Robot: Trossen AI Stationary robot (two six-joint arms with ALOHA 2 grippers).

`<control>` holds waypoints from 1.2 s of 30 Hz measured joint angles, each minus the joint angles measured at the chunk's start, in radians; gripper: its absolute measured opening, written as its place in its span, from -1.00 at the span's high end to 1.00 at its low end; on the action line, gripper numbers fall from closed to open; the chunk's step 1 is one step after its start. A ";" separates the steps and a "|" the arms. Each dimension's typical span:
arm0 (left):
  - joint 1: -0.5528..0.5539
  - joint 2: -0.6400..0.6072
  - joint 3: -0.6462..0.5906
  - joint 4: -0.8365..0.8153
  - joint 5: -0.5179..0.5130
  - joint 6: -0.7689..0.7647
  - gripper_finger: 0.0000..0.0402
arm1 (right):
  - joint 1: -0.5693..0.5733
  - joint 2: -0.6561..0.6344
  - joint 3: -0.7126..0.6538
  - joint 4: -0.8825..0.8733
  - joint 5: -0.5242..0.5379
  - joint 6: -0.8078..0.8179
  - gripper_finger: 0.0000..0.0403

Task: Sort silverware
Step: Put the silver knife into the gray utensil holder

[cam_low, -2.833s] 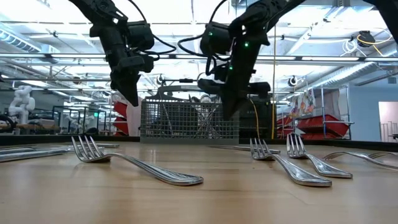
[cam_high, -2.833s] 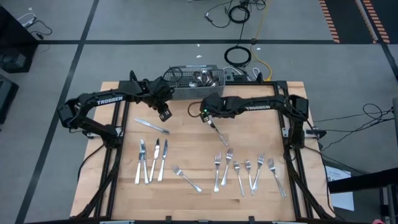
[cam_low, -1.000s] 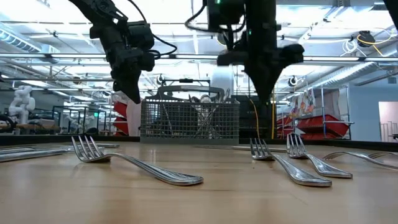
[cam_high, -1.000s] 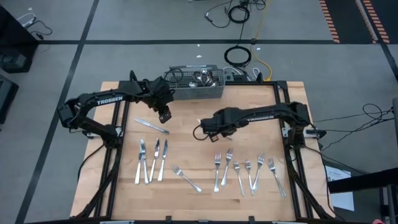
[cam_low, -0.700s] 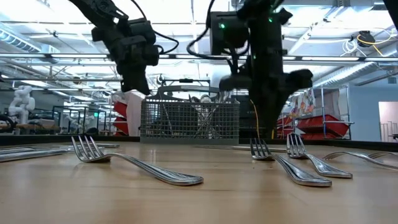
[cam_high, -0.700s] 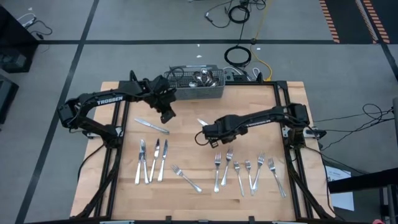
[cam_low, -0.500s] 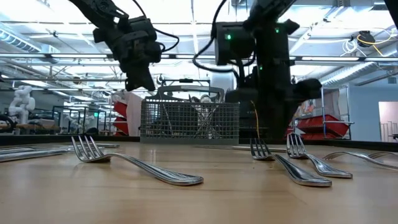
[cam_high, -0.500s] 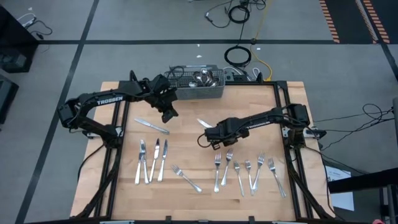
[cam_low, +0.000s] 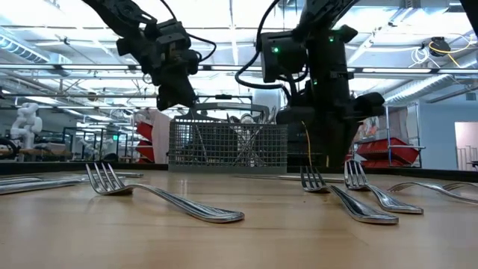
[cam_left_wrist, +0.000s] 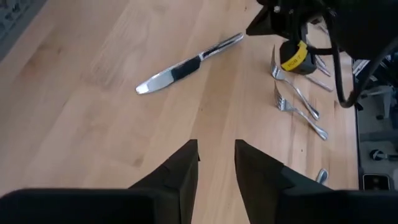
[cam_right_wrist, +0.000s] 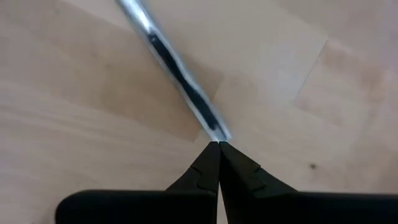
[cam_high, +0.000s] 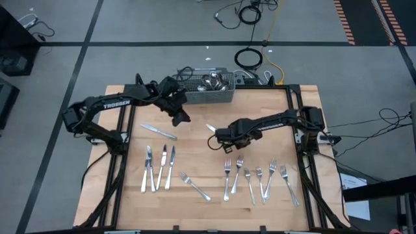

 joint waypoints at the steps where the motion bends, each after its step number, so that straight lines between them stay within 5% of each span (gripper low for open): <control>1: 0.000 0.005 0.001 0.008 0.000 -0.001 0.43 | -0.008 -0.001 0.000 0.000 0.000 -0.010 1.00; 9: 0.001 0.074 0.001 0.023 0.001 -0.026 0.42 | -0.044 -0.001 0.000 0.012 0.025 -0.047 1.00; 22: 0.027 0.162 0.000 0.088 0.184 -0.093 0.42 | -0.043 -0.001 -0.033 0.053 0.052 -0.040 1.00; 36: 0.047 0.196 0.000 0.140 0.102 -0.181 0.42 | -0.033 -0.001 -0.090 0.148 0.023 0.025 1.00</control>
